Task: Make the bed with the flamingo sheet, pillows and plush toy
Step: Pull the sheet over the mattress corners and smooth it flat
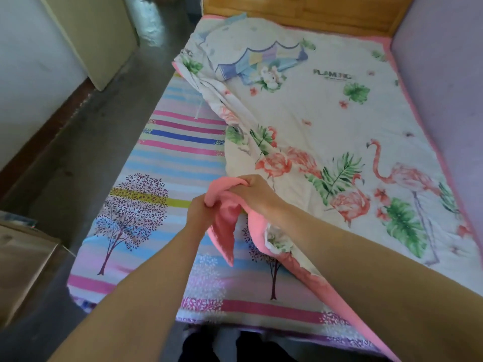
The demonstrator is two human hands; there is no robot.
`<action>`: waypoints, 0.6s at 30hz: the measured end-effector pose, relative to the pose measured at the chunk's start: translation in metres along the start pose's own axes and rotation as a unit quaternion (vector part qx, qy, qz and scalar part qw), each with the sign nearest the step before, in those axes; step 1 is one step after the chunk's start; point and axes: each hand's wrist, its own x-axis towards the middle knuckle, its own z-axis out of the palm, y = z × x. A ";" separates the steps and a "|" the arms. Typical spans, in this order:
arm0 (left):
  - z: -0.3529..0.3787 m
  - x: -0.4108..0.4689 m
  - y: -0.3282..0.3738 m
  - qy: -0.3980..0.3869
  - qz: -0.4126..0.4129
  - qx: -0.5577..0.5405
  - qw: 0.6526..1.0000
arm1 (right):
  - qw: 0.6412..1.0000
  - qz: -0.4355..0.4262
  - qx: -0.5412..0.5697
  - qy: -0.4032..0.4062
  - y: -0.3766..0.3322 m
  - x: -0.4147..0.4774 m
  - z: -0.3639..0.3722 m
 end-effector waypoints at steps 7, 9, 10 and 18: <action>-0.086 0.006 -0.041 0.066 0.047 0.014 0.997 | 0.989 -0.008 -0.146 -0.014 -0.003 -0.007 0.037; -0.129 0.007 -0.059 0.016 0.107 0.162 0.981 | 0.960 0.034 -0.276 -0.035 0.001 -0.007 0.052; -0.148 0.007 -0.064 -0.022 0.140 0.271 0.952 | 0.938 0.058 -0.338 -0.046 0.002 -0.007 0.062; -0.255 0.006 -0.111 -0.065 0.161 0.644 0.745 | 0.869 0.070 -0.489 -0.026 -0.015 -0.007 0.197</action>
